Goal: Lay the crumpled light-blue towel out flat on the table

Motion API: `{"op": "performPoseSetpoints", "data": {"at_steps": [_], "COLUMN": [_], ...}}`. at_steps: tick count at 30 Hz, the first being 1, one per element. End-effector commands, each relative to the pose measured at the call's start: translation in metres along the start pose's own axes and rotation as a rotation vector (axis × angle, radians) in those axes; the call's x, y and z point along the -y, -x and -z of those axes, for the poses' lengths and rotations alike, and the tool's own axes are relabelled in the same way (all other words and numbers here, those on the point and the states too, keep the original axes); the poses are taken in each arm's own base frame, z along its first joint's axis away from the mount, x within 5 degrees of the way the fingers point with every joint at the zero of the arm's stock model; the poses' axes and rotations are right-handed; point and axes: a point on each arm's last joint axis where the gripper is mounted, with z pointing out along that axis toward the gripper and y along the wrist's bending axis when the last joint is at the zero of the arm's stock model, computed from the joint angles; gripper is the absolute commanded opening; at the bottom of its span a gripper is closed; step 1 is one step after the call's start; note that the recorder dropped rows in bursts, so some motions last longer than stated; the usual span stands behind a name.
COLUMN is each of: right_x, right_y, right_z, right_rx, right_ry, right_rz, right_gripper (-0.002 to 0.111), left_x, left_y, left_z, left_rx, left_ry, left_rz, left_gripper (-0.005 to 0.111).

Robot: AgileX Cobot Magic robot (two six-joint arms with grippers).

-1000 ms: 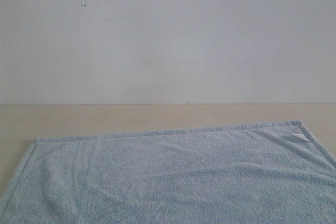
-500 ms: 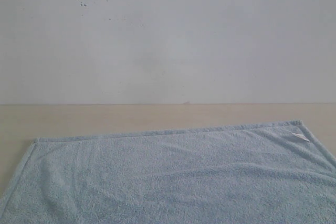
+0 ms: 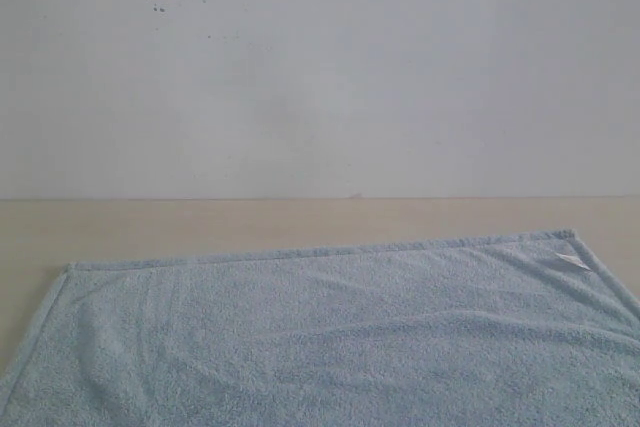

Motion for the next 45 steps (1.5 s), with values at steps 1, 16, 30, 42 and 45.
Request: {"op": "performPoseSetpoints", "data": {"at_steps": [1, 16, 30, 42, 45], "right_x": [0.000, 0.000, 0.000, 0.000, 0.000], "right_y": [0.001, 0.001, 0.001, 0.001, 0.001], "right_z": [0.001, 0.001, 0.001, 0.001, 0.001], "right_rx": [0.011, 0.011, 0.011, 0.011, 0.011], "right_ry": [0.000, 0.000, 0.000, 0.000, 0.000], "right_rz": [-0.001, -0.001, -0.001, -0.001, -0.001], "right_gripper": [0.000, 0.000, 0.000, 0.000, 0.000], "left_x": [0.001, 0.005, 0.006, 0.006, 0.006], "left_y": [-0.009, -0.046, -0.052, -0.053, -0.053], "left_z": [0.001, 0.000, 0.000, 0.000, 0.000], "left_rx": [-0.094, -0.176, -0.198, -0.203, -0.203], "left_ry": [-0.008, -0.018, -0.014, -0.014, -0.014], "left_rz": [0.003, -0.001, 0.065, 0.065, 0.065], "left_gripper": [0.004, 0.004, 0.004, 0.004, 0.004]}}
